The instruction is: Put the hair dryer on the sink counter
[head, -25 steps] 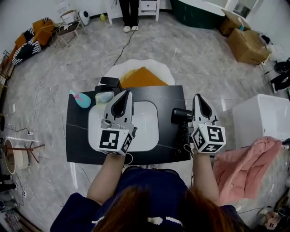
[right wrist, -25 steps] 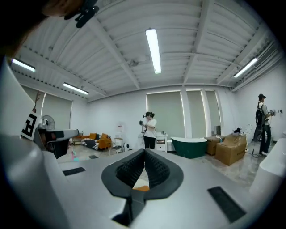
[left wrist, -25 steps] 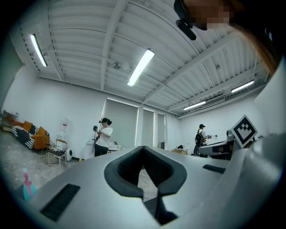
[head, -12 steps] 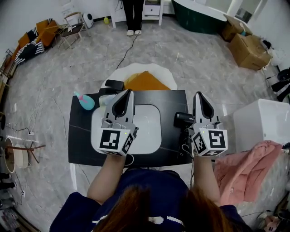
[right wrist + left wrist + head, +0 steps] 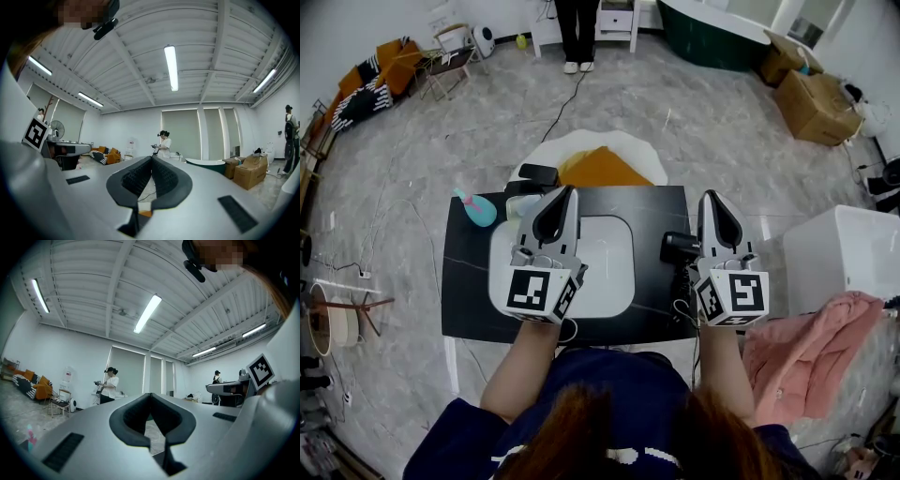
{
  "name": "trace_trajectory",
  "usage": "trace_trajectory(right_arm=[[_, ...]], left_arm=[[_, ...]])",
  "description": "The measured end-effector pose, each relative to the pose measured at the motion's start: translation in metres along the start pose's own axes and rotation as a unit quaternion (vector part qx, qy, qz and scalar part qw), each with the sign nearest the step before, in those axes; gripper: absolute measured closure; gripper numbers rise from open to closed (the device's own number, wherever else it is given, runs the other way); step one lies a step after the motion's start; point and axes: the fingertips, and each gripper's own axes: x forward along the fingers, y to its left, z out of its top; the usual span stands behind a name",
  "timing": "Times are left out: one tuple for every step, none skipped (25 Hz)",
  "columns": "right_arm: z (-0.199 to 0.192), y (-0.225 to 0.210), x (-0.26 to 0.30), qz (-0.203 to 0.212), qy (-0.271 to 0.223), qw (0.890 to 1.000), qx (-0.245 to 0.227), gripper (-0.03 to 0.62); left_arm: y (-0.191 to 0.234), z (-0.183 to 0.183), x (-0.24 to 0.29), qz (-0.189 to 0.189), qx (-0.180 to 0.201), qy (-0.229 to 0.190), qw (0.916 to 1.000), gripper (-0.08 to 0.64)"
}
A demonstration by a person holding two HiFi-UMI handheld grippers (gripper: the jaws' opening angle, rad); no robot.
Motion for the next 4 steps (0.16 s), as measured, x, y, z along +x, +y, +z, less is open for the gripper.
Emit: trace_trajectory(right_arm=[[0.0013, 0.0007, -0.0006, 0.0, -0.001, 1.0, -0.001, 0.577], [0.0027, 0.0016, -0.0011, -0.001, -0.002, 1.0, -0.001, 0.577], [0.004, 0.0026, -0.0017, -0.001, -0.002, 1.0, -0.001, 0.578], [0.0053, 0.0037, -0.0023, -0.001, -0.003, 1.0, -0.002, 0.578]], left_arm=[[-0.0001, 0.0009, -0.0005, 0.0, 0.0, 0.0, 1.0, 0.541], [0.0, 0.0019, -0.0012, -0.001, 0.0, 0.0, 1.0, 0.541], [0.0, 0.0029, -0.0019, -0.001, 0.0, 0.0, 1.0, 0.541], [0.0001, 0.004, -0.0027, -0.001, -0.001, 0.0, 1.0, 0.541]])
